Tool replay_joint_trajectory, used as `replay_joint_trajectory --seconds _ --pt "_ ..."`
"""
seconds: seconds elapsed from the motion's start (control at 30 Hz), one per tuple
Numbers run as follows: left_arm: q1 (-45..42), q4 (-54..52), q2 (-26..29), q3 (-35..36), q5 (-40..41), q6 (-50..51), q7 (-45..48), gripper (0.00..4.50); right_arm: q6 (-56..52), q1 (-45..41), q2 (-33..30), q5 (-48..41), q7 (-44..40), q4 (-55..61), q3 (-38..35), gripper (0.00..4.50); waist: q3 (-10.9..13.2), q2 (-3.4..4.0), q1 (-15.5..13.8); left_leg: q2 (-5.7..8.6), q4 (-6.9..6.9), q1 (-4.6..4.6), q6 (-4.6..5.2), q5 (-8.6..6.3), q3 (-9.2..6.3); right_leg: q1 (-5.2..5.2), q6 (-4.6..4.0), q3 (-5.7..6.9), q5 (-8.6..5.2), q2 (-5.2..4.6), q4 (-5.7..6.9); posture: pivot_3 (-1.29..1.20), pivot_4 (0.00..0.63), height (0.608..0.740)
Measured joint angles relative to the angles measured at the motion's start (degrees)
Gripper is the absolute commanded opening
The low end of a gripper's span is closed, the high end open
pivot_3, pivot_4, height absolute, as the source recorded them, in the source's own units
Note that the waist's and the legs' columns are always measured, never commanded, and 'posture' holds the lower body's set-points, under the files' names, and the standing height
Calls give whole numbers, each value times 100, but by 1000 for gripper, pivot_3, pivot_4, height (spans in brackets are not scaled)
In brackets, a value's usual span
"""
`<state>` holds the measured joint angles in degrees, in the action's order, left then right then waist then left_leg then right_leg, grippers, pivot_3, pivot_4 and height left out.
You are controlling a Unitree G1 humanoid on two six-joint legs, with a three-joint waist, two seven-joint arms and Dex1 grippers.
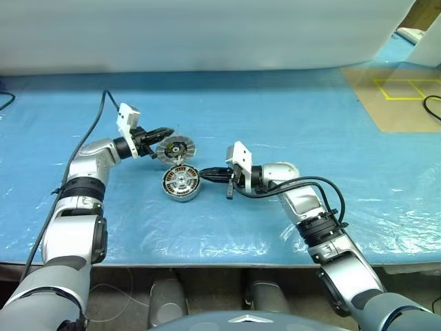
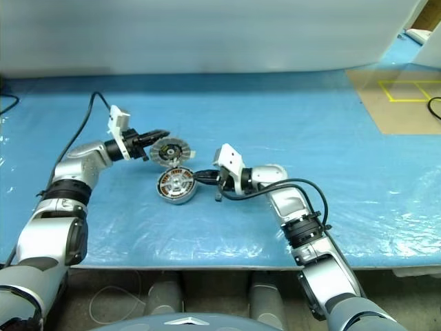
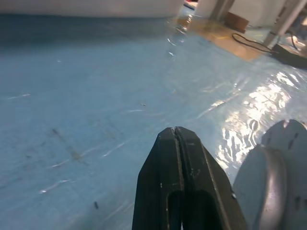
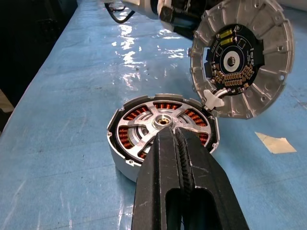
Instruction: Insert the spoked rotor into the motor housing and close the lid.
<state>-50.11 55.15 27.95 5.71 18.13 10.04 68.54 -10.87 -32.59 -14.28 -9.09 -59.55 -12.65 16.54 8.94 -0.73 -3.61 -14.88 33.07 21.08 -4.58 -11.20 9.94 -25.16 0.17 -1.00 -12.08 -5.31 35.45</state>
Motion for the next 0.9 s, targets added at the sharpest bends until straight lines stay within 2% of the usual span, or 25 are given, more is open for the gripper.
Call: replay_joint_trajectory --seconds 0.33,0.6,0.9 --pt "-149 279 -122 -275 -307 119 916 28 -74 9 -7 -3 50 10 0 0 0 0 -74 1 0 4 -1 0 0 2 -1 1 0 -4 -1 0 150 740" --pt "-154 172 -177 -267 -307 62 1023 28 -221 182 -176 -62 -39 243 -2 0 1 -1 -80 1 0 6 -1 -1 -1 1 -1 2 0 -4 -3 0 150 740" --pt "41 -451 -249 -393 -303 155 1442 28 -460 386 -420 -187 -166 577 -4 0 1 -1 -77 1 -2 5 -1 -1 -1 1 -1 1 0 -3 -4 0 150 740"
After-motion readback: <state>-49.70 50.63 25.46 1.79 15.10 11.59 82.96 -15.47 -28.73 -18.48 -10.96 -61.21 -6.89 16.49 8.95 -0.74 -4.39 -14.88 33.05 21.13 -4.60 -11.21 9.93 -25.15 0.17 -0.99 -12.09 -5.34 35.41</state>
